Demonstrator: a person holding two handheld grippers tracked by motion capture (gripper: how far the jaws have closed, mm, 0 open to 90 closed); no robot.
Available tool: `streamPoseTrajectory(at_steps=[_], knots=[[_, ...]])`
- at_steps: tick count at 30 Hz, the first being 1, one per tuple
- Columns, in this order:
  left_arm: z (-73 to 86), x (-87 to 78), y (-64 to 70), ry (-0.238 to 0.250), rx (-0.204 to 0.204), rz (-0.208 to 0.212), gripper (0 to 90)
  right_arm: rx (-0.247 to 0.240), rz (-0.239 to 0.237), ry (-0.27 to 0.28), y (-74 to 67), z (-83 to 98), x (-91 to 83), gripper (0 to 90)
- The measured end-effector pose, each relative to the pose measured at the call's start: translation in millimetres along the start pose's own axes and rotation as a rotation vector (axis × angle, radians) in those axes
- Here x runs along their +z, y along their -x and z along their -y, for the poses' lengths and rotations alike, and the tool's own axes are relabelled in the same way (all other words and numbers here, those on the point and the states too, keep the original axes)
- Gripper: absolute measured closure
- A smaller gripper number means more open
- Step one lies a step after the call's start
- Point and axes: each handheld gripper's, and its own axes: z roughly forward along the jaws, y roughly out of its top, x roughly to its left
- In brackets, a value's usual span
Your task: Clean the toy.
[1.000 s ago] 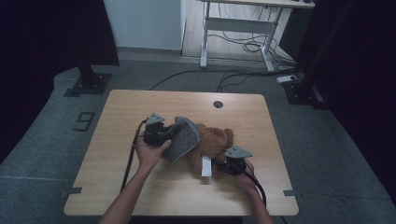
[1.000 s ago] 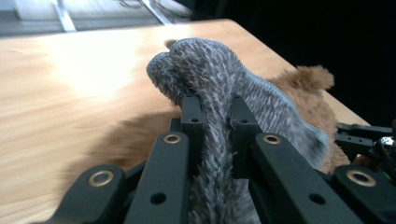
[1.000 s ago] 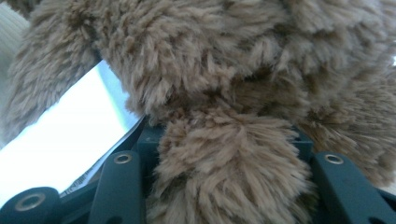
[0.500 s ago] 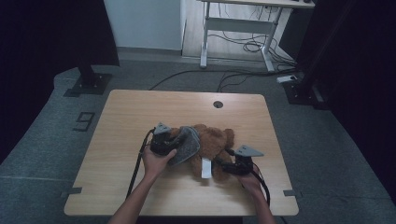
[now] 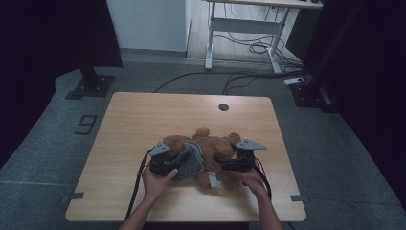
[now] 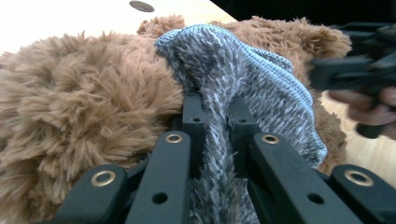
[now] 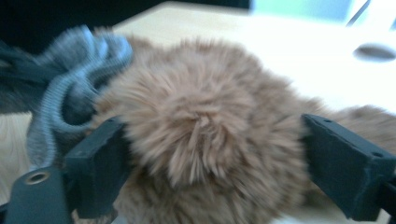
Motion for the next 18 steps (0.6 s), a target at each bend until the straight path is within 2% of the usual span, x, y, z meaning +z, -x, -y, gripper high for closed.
streamPoseTrajectory(at_steps=[3,5,7,10,13,16,18], knots=[[3.4,-1.6,-2.9,-0.008,-0.01,0.008,81.1,0.045,-0.038,-0.063,2.0,6.3,12.1,9.8],[5.6,-3.5,-5.0,-0.006,-0.038,0.027,80.9,0.053,-0.058,-0.07,1.6,11.4,14.4,17.4],[4.1,-7.2,-3.5,-0.007,-0.066,0.051,80.6,0.031,-0.061,-0.051,-1.5,14.9,11.9,27.2],[-7.6,-12.5,6.4,0.0,-0.041,0.048,80.4,0.003,-0.053,-0.024,-5.1,19.6,8.1,36.6],[-23.1,-9.8,16.7,0.015,-0.014,0.052,80.4,-0.02,-0.046,0.018,-7.8,26.9,5.0,41.1],[-41.2,2.6,32.3,0.014,0.021,0.078,80.3,-0.07,-0.037,0.033,-11.9,30.8,2.8,42.9],[-52.7,15.0,45.6,0.008,0.035,0.104,80.2,-0.087,-0.031,0.041,-14.5,32.7,1.7,43.1]])
